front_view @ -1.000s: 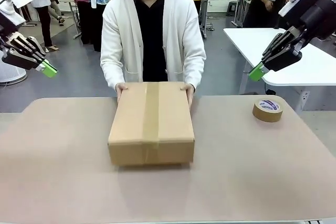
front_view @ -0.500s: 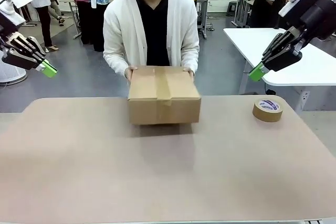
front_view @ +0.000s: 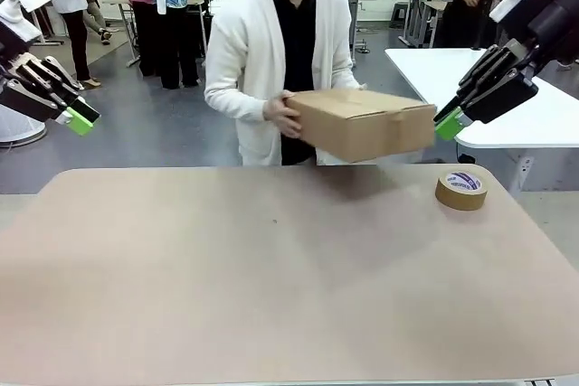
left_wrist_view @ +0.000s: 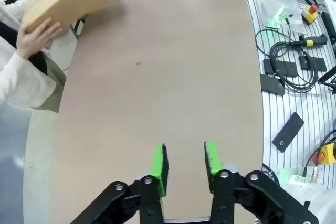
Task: Wrap the clocks to prevent damage.
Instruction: After the human seals the box with tape, release both hands from the side flaps of the Package Box.
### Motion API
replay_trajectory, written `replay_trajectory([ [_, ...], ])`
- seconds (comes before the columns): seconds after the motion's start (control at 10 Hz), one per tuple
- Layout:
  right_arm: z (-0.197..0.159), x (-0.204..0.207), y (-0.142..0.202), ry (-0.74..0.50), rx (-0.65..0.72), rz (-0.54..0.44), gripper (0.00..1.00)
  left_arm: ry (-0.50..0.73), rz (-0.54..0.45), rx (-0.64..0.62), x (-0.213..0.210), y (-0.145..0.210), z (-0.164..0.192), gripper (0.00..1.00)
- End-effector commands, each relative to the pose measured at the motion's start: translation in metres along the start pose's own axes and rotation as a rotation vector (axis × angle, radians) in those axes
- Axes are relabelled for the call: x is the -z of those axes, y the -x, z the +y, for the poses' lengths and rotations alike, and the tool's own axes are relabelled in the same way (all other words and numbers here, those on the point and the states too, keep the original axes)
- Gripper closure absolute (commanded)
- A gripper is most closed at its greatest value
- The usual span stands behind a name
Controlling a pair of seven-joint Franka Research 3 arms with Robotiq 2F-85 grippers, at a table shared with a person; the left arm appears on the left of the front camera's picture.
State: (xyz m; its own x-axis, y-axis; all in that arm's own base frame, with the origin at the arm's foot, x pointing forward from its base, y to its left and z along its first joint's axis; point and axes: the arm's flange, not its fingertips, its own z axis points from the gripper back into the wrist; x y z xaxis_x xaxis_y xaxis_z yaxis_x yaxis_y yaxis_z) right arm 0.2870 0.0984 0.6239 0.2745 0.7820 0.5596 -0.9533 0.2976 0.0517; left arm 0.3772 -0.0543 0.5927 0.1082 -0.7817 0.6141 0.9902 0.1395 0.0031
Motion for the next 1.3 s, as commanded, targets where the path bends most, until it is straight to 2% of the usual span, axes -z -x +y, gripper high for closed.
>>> replay_trajectory([
  [0.0, 0.001, 0.012, 0.011, 0.004, 0.007, 0.025, 0.00, -0.023, 0.021, -0.026, 0.010, 0.001, -0.008, 0.00],
  [0.1, 0.000, 0.015, 0.013, -0.002, 0.016, 0.027, 0.08, -0.026, 0.020, -0.029, 0.011, 0.001, -0.007, 0.07],
  [0.2, 0.000, 0.019, 0.015, -0.006, 0.019, 0.035, 0.00, -0.032, 0.020, -0.025, 0.010, 0.000, -0.007, 0.00],
  [0.4, 0.001, 0.025, 0.022, -0.020, 0.019, 0.043, 0.00, -0.040, 0.018, -0.021, 0.010, 0.001, -0.012, 0.00],
  [0.5, 0.001, 0.026, 0.024, -0.022, 0.019, 0.046, 0.07, -0.044, 0.021, -0.020, 0.010, 0.001, -0.012, 0.10],
  [0.6, 0.000, 0.026, 0.025, -0.023, 0.021, 0.042, 0.00, -0.037, 0.024, -0.015, 0.009, 0.001, -0.011, 0.01],
  [1.1, 0.000, 0.025, 0.029, -0.013, 0.024, 0.016, 0.00, -0.022, 0.023, -0.011, 0.010, 0.000, -0.008, 0.00],
  [1.2, -0.002, 0.022, 0.020, -0.036, 0.034, 0.020, 0.00, -0.046, -0.003, 0.005, 0.007, -0.002, -0.006, 0.00],
])
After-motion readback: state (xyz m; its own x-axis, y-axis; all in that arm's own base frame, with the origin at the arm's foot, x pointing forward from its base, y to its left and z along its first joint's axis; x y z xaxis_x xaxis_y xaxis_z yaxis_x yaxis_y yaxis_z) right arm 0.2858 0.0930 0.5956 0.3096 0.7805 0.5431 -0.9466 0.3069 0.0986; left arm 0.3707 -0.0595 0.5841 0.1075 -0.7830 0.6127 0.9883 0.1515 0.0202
